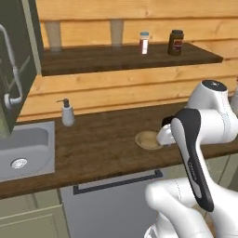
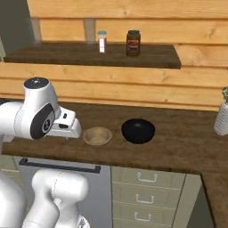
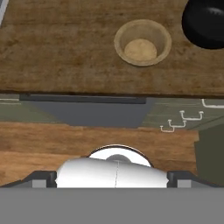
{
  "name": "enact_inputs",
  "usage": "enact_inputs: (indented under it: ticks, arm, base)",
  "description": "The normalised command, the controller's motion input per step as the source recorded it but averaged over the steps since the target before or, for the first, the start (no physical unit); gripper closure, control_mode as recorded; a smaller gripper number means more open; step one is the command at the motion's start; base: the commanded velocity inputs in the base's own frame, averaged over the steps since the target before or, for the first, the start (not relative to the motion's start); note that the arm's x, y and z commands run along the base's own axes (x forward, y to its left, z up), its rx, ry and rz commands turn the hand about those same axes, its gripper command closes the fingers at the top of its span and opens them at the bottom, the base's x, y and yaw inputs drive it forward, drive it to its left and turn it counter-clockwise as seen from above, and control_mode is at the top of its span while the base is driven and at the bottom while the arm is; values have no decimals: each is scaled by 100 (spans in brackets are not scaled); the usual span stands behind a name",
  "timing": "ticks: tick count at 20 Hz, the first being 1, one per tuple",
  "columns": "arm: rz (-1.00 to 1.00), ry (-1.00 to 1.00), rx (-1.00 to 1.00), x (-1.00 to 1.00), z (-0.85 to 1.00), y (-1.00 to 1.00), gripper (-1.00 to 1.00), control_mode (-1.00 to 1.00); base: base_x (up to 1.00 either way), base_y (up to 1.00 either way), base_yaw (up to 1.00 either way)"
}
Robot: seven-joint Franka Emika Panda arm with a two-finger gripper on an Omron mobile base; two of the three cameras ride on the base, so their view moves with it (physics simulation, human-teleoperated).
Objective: Pick up the bowls on the counter and stack them on top of one another in the open cabinet. Place the smaller bowl on top of the larger bowl.
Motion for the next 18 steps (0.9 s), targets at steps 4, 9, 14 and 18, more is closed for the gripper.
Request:
enact_inputs:
  ticks: [4, 9, 14, 18]
  arm:
    - [0, 0, 0, 0, 0, 0, -100, 100]
    - [0, 0, 0, 0, 0, 0, -100, 100]
    - [0, 0, 0, 0, 0, 0, -100, 100]
    - [0, 0, 0, 0, 0, 0, -100, 100]
  base:
    - [36, -59, 0]
    - [28, -47, 4]
    - [37, -19, 3]
    - [44, 0, 0]
